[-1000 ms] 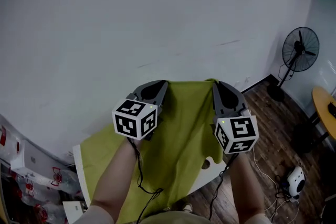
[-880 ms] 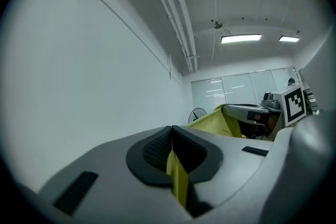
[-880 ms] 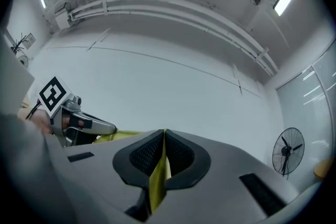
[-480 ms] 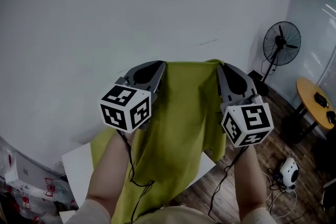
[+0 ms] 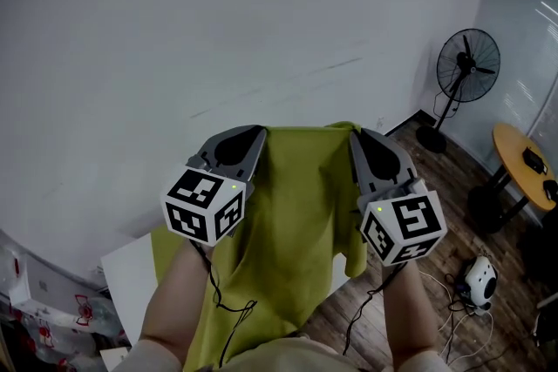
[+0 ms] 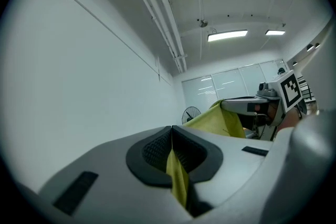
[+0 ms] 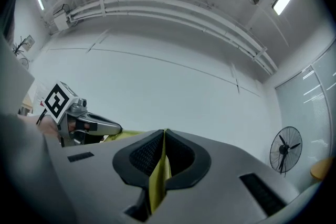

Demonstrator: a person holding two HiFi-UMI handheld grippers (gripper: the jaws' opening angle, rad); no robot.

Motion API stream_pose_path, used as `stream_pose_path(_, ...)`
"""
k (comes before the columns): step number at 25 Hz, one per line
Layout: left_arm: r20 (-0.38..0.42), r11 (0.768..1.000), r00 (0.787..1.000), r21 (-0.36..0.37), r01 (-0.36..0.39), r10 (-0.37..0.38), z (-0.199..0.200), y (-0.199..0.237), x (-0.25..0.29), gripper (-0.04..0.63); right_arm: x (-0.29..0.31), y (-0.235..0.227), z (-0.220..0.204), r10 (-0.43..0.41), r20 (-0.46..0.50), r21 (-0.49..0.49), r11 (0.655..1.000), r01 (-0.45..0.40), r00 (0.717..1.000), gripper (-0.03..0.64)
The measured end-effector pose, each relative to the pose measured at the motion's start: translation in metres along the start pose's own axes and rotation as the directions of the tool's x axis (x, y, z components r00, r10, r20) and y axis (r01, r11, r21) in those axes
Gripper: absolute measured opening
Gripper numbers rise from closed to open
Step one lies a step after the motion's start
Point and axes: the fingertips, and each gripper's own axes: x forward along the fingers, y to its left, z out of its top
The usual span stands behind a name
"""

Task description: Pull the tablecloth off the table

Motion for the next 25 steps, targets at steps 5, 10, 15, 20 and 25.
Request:
stream_pose_path(5, -0.049, 1.0, 0.999, -0.02, -0.003, 0.002, -0.032, -0.005, -0.01, 0.02, -0.008, 0.012, -0.033, 0.042, -0.028, 0.062, 0.997, -0.04, 0.999, 0.032)
stream_pose_path(10, -0.106, 0.999, 0.994, -0.027, -0.022, 0.019, -0.063, -0.002, -0.027, 0.02, -0.015, 0.036, -0.067, 0.108, -0.074, 0.095, 0.99, -0.101, 0.991, 0.032)
stream_pose_path(15, -0.175, 0.999, 0.984, -0.003, -0.033, 0.032, -0.097, -0.008, -0.042, 0.02, -0.025, 0.054, -0.1, 0.149, -0.134, 0.127, 0.983, -0.132, 0.98, 0.032)
stream_pose_path(20, -0.234, 0.999, 0.971, 0.027, -0.036, 0.041, -0.128, -0.015, -0.059, 0.02, -0.036, 0.073, -0.129, 0.182, -0.191, 0.163, 0.975, -0.151, 0.965, 0.032)
stream_pose_path(25, -0.298, 0.999, 0.954, 0.032, -0.031, 0.039, -0.162, -0.025, -0.075, 0.02, -0.048, 0.09, -0.151, 0.217, -0.235, 0.185, 0.967, -0.175, 0.948, 0.032)
